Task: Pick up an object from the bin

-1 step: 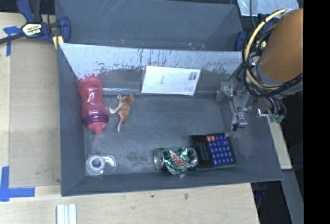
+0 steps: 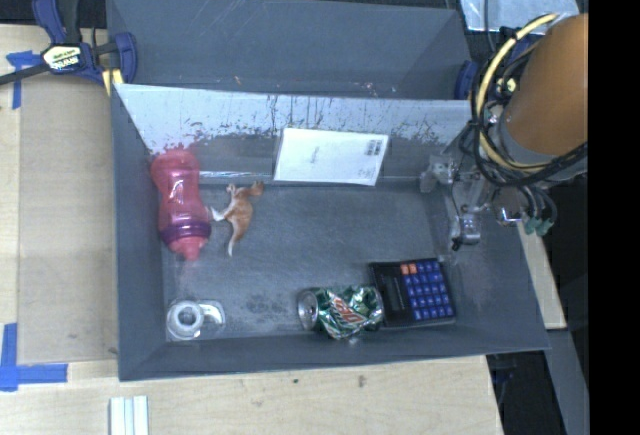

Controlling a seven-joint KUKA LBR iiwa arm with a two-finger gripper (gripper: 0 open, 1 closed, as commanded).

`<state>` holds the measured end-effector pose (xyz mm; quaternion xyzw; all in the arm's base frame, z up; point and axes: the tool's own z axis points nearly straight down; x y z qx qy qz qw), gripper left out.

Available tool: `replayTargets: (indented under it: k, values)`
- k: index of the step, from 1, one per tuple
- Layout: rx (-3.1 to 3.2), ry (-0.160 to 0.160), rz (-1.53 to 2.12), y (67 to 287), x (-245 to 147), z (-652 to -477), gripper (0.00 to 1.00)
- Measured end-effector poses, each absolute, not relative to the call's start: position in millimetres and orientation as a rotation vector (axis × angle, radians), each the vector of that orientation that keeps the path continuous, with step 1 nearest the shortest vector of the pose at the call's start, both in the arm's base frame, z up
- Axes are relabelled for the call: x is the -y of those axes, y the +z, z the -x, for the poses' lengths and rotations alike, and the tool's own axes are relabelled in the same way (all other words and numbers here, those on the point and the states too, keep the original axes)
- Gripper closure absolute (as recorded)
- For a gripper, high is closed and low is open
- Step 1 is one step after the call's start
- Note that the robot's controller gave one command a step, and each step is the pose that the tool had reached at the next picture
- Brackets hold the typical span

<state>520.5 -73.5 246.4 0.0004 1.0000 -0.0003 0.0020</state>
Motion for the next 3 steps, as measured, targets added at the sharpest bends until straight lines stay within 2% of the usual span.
replayTargets:
  k: [1, 2, 3]
  values:
    - [-3.134, -0.001, 0.092, 176, 37, -527.4, 0.00]
    - [-3.105, -0.001, 0.458, 158, -5, -505.5, 0.00]
    - [-3.073, -0.003, 0.622, 134, -17, -505.6, 0.00]
